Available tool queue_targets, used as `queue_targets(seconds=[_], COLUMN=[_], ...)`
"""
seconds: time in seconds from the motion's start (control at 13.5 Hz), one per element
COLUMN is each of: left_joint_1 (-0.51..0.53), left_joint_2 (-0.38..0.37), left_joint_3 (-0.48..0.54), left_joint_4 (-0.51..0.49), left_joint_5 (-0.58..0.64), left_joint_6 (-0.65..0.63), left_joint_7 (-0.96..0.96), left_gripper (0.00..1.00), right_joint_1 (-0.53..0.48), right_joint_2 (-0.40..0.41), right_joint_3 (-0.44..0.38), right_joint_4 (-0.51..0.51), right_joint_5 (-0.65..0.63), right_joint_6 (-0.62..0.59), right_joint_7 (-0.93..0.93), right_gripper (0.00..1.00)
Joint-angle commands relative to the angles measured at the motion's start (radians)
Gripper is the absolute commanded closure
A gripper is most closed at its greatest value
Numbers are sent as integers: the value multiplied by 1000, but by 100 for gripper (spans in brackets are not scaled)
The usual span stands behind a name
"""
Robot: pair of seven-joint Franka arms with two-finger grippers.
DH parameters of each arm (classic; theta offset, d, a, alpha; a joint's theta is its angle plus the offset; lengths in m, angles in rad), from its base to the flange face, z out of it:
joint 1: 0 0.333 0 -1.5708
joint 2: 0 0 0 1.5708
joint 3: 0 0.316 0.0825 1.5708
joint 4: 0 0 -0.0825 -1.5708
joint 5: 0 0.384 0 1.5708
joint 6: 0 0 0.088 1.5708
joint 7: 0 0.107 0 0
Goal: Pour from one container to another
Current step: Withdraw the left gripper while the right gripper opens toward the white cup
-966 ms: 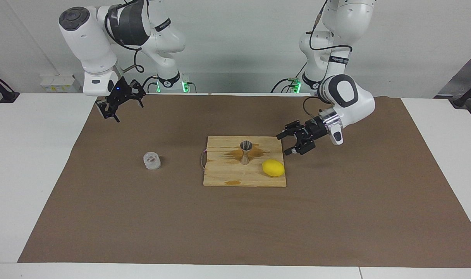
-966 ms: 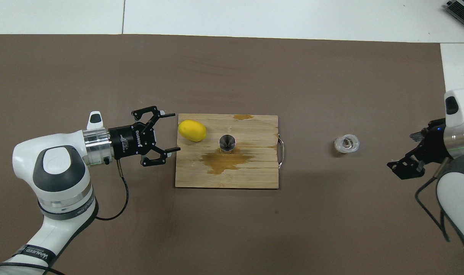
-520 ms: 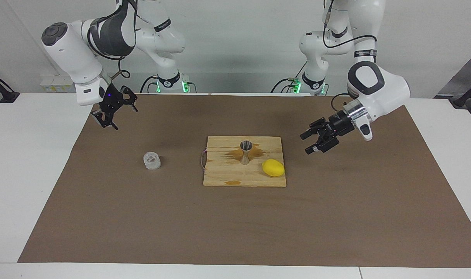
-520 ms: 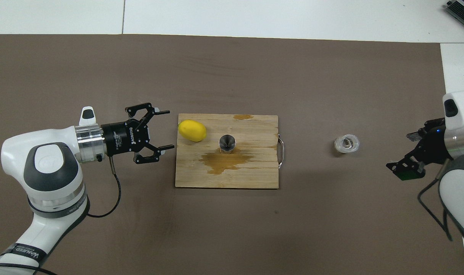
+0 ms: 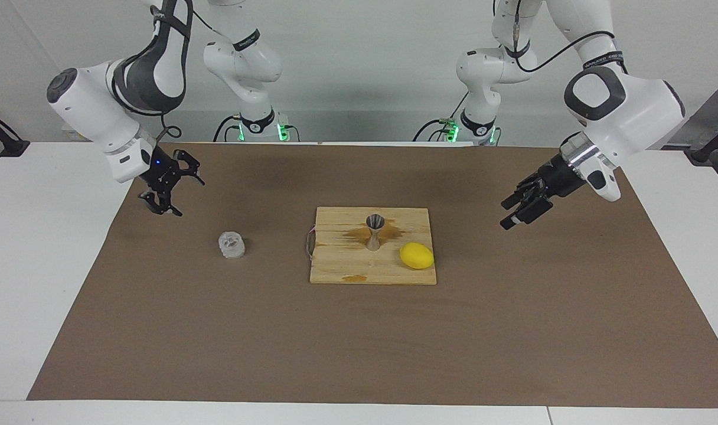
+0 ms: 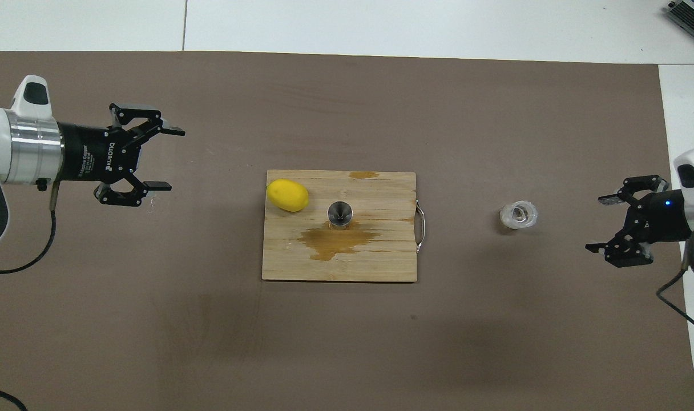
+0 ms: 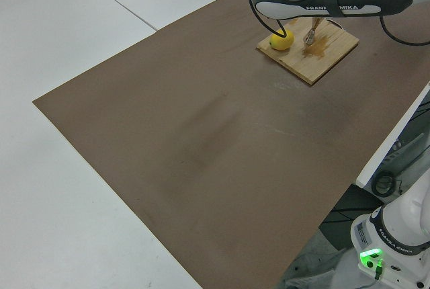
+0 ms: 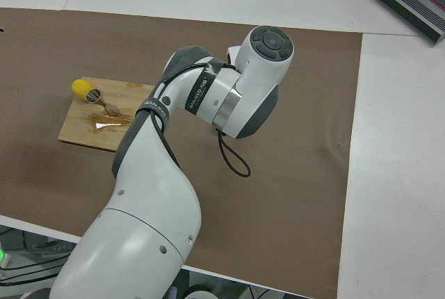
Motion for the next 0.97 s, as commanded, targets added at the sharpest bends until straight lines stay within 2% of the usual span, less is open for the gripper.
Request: queue_targets(seconds=[0.0, 0.15, 0.37, 0.59, 0.89], left_joint_1=[7, 15, 20, 30, 50], left_joint_2=[20, 15, 12, 12, 18], left_joint_3=[-10, -10, -8, -8, -5], left_joint_4=[69, 82, 101, 129, 221], left_joint_5=[120, 166, 243, 312, 383], left_joint_6=[-37, -45, -56, -60, -123], left_joint_7=[21, 111, 254, 387, 560], left_gripper=[0, 0, 0, 0, 0], right_joint_1=[-23, -34, -34, -34, -26], right_joint_2=[29, 46, 61, 74, 114], right_joint_3=[10, 10, 12, 10, 12], right_joint_4=[-22, -39, -72, -124, -131], right_joint_5=[58, 115, 127, 250, 291], right_joint_6=[32, 45, 121, 172, 228], right_joint_7=[-66, -88, -169, -264, -335], right_gripper=[0, 0, 0, 0, 0])
